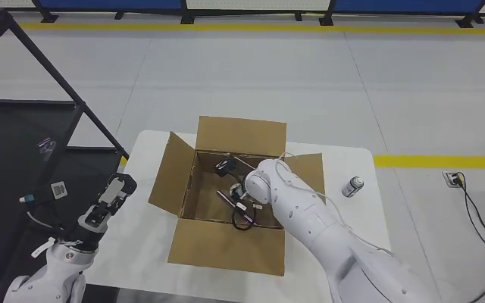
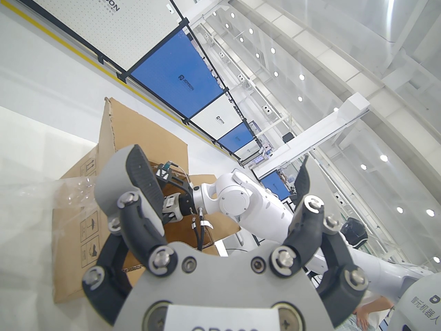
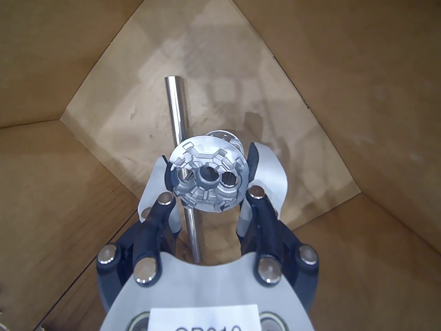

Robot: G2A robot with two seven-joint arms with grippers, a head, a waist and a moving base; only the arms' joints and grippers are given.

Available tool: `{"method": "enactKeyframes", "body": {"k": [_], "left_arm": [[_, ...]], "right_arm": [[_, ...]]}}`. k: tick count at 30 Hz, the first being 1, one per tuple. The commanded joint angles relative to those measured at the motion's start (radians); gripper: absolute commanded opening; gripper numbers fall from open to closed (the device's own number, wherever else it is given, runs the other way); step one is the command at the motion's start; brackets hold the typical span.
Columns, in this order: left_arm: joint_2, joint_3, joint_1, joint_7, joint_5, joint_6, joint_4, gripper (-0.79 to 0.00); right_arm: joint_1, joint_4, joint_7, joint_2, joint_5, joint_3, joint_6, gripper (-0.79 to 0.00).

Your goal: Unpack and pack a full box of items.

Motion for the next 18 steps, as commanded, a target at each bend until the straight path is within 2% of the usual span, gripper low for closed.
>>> {"method": "enactKeyframes", "body": {"k": [1, 4, 7, 16, 17, 18], "left_arm": [[0.0, 0.0, 0.0, 0.0, 0.0, 0.0, 0.0, 0.0], [0.0, 0.0, 0.0, 0.0, 0.0, 0.0, 0.0, 0.0], [0.0, 0.0, 0.0, 0.0, 0.0, 0.0, 0.0, 0.0], [0.0, 0.0, 0.0, 0.0, 0.0, 0.0, 0.0, 0.0], [0.0, 0.0, 0.0, 0.0, 0.0, 0.0, 0.0, 0.0], [0.0, 0.0, 0.0, 0.0, 0.0, 0.0, 0.0, 0.0]], "right_arm": [[0.005, 0.012, -0.003, -0.007, 0.0, 0.0, -0.004, -0.385], [0.011, 0.029, -0.006, -0.016, -0.005, -0.001, -0.015, -0.308], [0.017, 0.04, -0.012, -0.023, -0.007, 0.002, -0.021, -0.182], [0.04, 0.044, -0.037, -0.029, -0.022, 0.018, -0.024, -0.105], [0.043, 0.038, -0.043, -0.027, -0.019, 0.024, -0.032, -0.08], [0.047, 0.028, -0.045, -0.025, -0.01, 0.032, -0.055, 0.0]]}}
